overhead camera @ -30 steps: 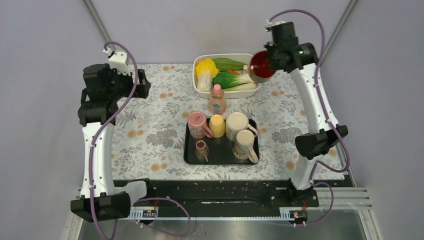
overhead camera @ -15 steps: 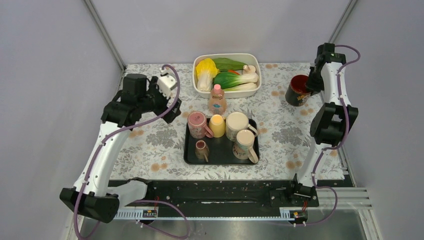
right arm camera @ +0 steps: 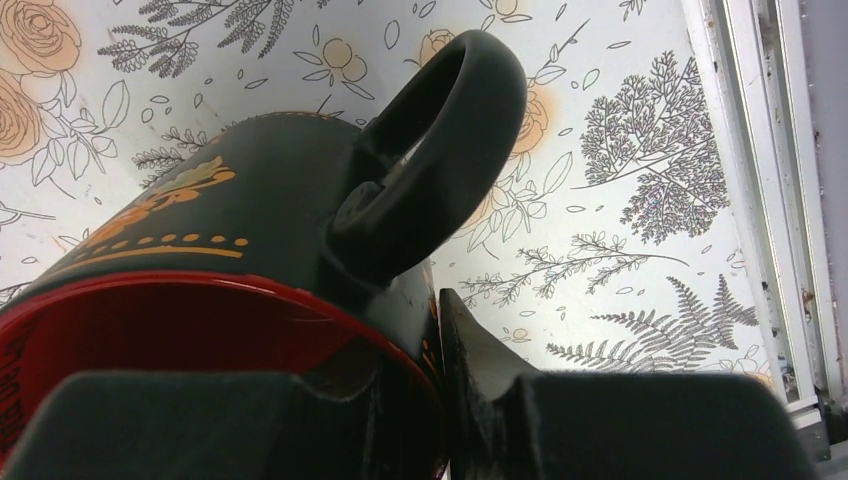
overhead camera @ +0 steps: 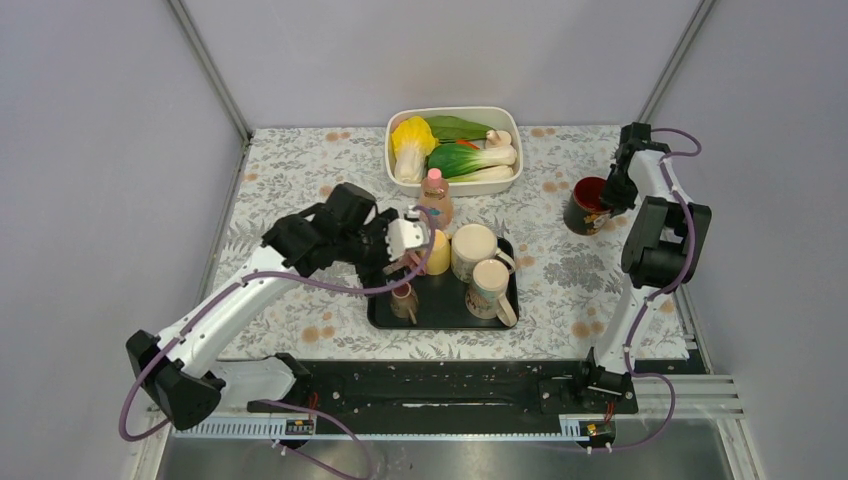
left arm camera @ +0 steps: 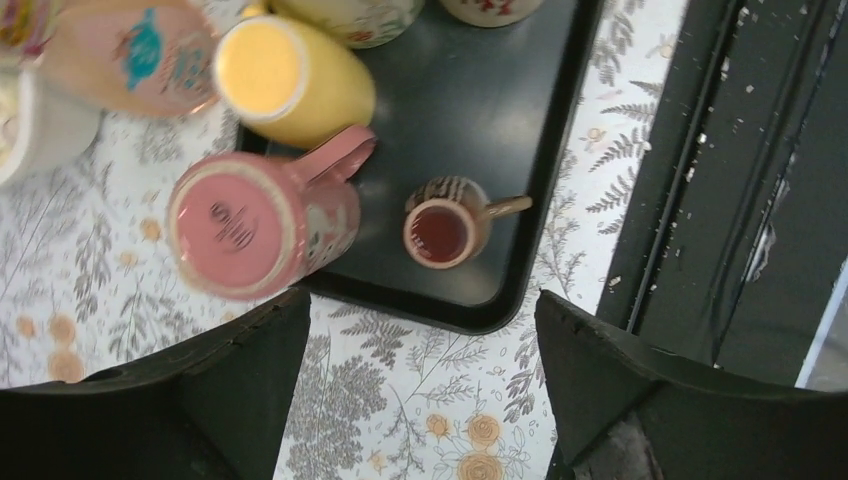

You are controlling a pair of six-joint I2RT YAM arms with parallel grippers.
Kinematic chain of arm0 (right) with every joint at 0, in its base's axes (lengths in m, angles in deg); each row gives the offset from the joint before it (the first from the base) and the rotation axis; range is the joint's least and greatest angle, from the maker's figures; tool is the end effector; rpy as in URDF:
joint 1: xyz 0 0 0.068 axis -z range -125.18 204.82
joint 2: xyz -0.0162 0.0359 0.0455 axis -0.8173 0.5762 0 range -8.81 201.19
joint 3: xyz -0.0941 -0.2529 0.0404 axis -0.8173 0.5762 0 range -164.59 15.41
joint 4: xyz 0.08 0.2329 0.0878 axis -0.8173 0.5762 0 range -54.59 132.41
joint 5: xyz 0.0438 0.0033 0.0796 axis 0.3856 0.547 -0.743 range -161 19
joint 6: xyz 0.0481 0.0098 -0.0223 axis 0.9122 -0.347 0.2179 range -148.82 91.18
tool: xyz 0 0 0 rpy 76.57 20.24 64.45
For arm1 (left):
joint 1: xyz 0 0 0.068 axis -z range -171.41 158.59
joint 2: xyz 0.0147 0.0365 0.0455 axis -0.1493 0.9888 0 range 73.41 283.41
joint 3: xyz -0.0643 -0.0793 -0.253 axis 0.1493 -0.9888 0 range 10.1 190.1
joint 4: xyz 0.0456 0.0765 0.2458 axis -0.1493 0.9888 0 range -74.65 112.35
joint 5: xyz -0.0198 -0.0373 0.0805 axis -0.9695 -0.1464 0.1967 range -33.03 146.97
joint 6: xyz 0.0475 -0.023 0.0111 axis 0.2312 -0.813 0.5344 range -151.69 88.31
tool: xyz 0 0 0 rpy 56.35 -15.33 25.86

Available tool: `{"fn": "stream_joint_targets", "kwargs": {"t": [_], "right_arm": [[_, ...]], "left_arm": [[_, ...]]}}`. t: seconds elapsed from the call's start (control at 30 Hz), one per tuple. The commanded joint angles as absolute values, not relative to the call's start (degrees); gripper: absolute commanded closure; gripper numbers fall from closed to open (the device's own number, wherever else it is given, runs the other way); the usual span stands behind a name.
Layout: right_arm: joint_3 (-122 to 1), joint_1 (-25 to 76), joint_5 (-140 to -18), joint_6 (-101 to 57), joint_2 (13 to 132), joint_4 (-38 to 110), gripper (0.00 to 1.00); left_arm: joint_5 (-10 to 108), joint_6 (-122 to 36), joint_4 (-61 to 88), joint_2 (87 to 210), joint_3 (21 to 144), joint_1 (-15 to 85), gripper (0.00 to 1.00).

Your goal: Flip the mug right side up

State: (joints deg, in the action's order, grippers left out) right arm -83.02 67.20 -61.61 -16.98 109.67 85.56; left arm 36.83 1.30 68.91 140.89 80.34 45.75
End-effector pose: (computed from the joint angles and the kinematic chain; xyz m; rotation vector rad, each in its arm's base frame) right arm 0.4222 -0.0986 0.2153 0.6241 2.7177 -0.2312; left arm 0.1748 -0.1479 0.3458 1.5242 1.9029 -0.4634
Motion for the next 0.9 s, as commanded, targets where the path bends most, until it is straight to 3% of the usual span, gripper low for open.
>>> {"fn": "stream_joint_targets", "kwargs": {"t": [0.0, 0.23, 0.37, 0.6, 0.87], "right_arm": [[-80.33, 66.95, -59.0, -16.01, 106.58, 79.12, 0.92], [-78.54, 66.95, -61.01, -17.77, 101.18, 78.92, 0.36], [-76.37, 66.94, -61.88, -18.12, 95.09, 78.87, 0.03], [-71.25, 66.95, -66.11, -18.34, 85.58, 77.64, 0.01], [-66.92, 66.95, -70.76, -17.76, 78.86, 74.98, 0.01]], "left_arm": [[40.91, 3.94, 67.77, 144.56, 81.14, 53.7, 0.15], [44.32, 16.95, 67.87, 149.87, 75.91, 66.63, 0.2], [46.74, 23.79, 64.6, 152.16, 72.39, 70.27, 0.35], [52.01, 32.19, 56.79, 156.89, 67.37, 70.4, 0.48], [56.68, 32.41, 52.84, 162.81, 66.23, 70.47, 0.53]]}}
